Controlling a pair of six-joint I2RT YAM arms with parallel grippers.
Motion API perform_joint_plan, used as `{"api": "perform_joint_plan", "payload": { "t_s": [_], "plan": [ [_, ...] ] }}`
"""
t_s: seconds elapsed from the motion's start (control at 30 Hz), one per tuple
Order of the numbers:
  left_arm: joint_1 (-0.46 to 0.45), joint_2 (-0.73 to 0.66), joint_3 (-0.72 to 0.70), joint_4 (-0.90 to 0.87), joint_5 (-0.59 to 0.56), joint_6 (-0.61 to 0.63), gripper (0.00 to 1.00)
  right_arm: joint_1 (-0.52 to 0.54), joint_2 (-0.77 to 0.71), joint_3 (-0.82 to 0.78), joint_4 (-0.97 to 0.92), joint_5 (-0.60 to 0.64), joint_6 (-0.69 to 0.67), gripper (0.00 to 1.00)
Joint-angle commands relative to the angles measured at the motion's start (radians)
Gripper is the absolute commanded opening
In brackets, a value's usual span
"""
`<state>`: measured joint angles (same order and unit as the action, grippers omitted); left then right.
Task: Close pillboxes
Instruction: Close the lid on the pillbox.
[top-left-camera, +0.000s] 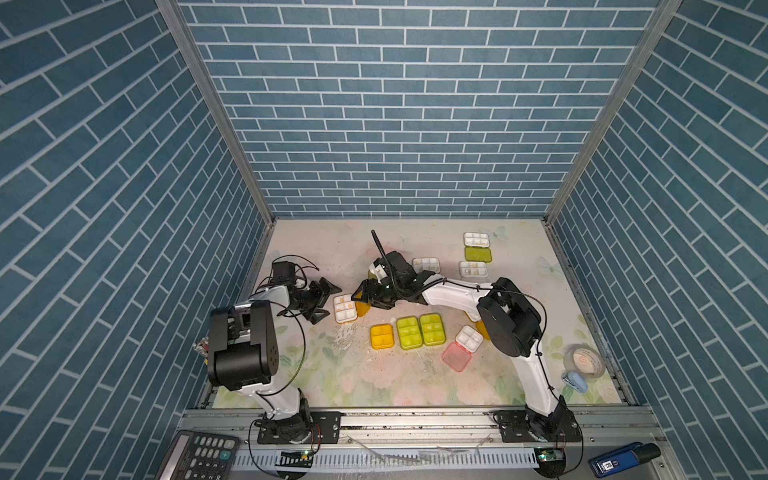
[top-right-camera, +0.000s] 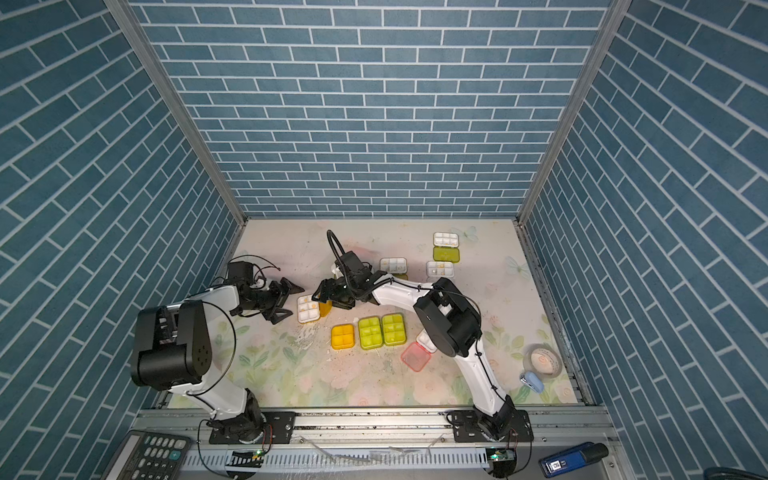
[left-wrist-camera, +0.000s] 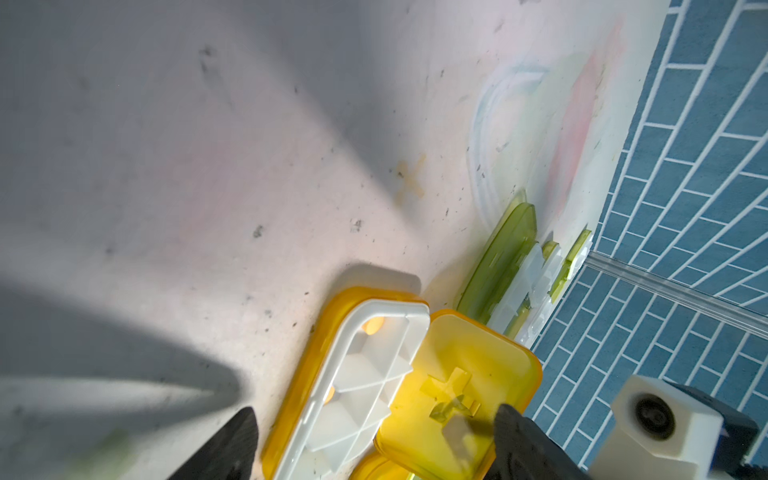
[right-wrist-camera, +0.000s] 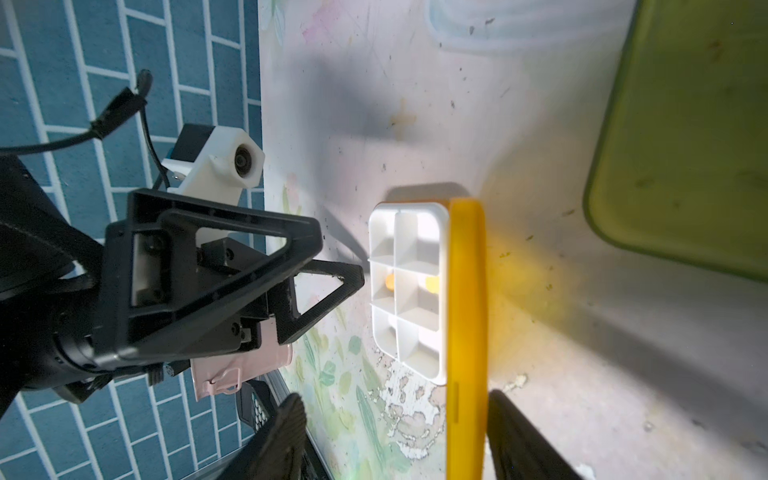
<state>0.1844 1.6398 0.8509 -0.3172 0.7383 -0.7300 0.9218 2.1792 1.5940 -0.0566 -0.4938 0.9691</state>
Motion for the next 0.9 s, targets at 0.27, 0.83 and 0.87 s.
{"api": "perform_joint_plan", "payload": {
  "t_s": [0.27,0.83,0.87],
  "plan": [
    [0.067,-0.130,-0.041,0.009,-0.013,-0.008,0.90,0.048,0.093,0.132,-0.034,-0.021,-0.015,0.68],
    [0.067,-0.130,-0.057,0.042,0.015,-0.035,0.90,0.084,0.208,0.400,-0.526,0.345,-0.309,0.67],
    [0.067,-0.130,-0.058,0.045,0.017,-0.037,0.90,0.089,0.221,0.427,-0.547,0.354,-0.324,0.67]
  ]
}}
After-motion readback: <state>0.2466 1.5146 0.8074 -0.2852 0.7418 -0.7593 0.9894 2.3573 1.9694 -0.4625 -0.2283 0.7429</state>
